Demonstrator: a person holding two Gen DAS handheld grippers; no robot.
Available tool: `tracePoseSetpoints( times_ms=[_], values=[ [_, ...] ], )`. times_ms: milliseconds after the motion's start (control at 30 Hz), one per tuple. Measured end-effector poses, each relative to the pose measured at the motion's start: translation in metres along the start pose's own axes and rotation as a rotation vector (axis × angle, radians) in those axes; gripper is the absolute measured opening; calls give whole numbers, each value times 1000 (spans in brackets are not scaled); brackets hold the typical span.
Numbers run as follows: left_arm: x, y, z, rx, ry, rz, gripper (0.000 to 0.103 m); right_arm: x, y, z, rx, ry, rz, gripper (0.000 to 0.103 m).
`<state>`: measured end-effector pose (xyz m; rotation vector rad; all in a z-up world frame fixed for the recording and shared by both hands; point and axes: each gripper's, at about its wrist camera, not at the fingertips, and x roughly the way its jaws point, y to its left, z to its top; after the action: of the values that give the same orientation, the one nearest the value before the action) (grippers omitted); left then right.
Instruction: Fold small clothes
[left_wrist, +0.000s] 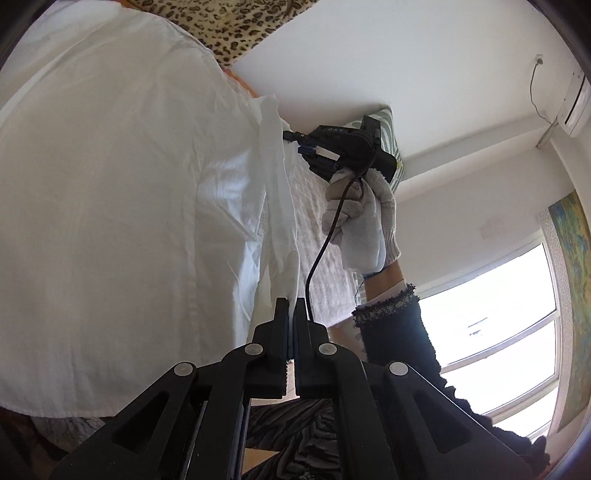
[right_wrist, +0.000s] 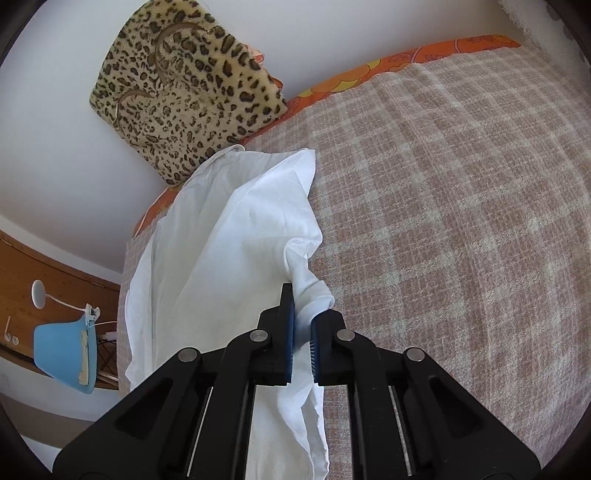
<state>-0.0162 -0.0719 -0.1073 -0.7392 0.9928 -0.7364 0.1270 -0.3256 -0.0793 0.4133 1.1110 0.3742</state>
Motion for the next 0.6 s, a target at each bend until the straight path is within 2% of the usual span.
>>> tracePoseSetpoints(
  times_ms=[67,133,233,367,500,600],
  values=[
    [16,8,-8,15,66,43,0,10,0,-3,-16,23,-34,8],
    [29,12,-21,81,106,132,0,18,-2,-6,-22,36,-63,8],
    [41,14,-32,149,148,217,0,28,-7,-9,-37,51,-98,8],
    [42,13,-36,226,171,327,4,38,-13,-11,-60,79,-139,8],
    [31,8,-34,293,184,405,10,34,-18,-8,-78,99,-113,9],
    [16,3,-30,370,163,451,10,20,-9,-5,-134,91,-120,14]
  ],
)
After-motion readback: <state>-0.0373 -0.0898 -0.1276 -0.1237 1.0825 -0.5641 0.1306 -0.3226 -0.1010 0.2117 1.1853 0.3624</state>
